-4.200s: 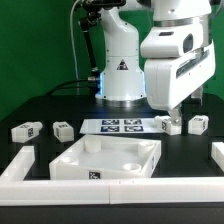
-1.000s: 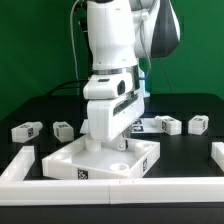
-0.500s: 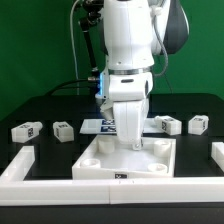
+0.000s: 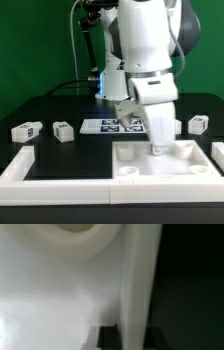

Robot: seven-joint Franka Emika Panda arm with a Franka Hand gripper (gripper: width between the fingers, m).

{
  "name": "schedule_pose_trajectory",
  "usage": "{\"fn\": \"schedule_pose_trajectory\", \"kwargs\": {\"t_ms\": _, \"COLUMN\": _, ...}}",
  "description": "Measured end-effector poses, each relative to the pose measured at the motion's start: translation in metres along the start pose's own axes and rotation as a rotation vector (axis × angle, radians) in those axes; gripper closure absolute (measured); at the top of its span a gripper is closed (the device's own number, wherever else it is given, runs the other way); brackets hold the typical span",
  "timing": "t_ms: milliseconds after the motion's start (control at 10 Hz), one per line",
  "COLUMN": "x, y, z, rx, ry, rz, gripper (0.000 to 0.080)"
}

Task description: Assemble square table

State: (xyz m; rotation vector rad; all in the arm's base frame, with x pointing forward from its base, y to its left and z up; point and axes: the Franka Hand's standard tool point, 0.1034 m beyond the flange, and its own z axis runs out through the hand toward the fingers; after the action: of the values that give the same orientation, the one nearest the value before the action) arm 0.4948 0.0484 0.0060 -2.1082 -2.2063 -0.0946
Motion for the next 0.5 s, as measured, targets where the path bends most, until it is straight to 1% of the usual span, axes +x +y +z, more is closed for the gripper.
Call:
{"fn": "schedule_pose_trajectory", "kwargs": {"t_ms": 100, "x": 0.0081, "y": 0.0005, "z": 0.0011, "rx": 0.022, "ry": 0.004, "rz": 0.007, "gripper": 0.0745}}
{"fn": "schedule_pose_trajectory", "kwargs": {"t_ms": 200, "x": 0.0097, "y": 0.0007, "z": 0.0014, "rx": 0.045, "ry": 0.004, "rz": 0.012, "gripper": 0.0745}}
{"fn": "schedule_pose_trajectory", "kwargs": {"t_ms": 300, "x": 0.0124, "y": 0.0009, "z": 0.0013, "rx": 0.062, "ry": 0.004, "rz": 0.021, "gripper": 0.0745}}
{"fn": "schedule_pose_trajectory", "kwargs": {"t_ms": 500, "x": 0.0153, "y": 0.001, "z": 0.0014, "rx": 0.064, "ry": 0.006, "rz": 0.023, "gripper": 0.0744}}
